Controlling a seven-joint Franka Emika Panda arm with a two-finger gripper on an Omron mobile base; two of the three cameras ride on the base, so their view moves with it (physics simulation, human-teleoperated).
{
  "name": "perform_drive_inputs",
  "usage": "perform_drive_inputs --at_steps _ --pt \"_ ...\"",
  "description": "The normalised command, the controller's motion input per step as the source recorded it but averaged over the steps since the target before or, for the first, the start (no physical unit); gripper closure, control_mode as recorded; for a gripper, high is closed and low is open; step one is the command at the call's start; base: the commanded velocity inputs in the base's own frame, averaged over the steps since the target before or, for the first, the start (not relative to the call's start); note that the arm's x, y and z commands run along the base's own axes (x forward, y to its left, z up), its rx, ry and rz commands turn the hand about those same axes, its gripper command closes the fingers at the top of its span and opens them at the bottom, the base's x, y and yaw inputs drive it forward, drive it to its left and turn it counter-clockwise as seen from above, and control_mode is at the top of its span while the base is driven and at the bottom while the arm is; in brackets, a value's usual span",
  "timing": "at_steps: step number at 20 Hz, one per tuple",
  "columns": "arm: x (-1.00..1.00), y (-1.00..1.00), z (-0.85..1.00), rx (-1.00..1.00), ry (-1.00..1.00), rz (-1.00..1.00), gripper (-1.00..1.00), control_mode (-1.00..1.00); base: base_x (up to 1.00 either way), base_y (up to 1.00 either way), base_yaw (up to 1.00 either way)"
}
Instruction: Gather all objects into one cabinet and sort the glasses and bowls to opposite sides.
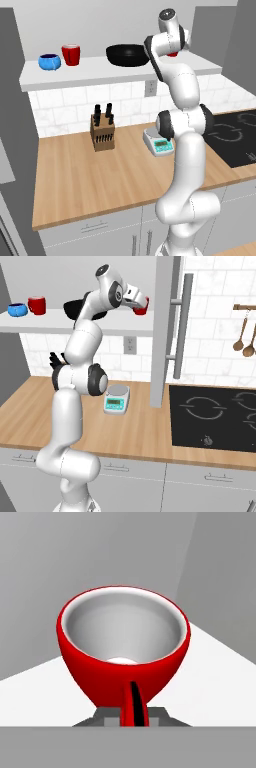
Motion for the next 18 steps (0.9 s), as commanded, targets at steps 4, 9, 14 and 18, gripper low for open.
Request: perform_drive_inputs --at_steps 4,9,14,18 --pt "-0.07 -0.1 -0.13 0.04 0.0 0.0 1.0 -1.0 0.0 0.0 0.0" --pt "-0.23 -0.13 -0.11 0.05 -0.01 0.0 1.0 -1.0 0.0 0.0 0.0" --pt "-0.11 -0.01 -0.13 0.04 -0.01 0.0 1.0 -1.0 0.0 0.0 0.0" --pt "-0.25 0.0 -0.09 0.04 -0.03 0.0 1.0 -1.0 0.0 0.0 0.0"
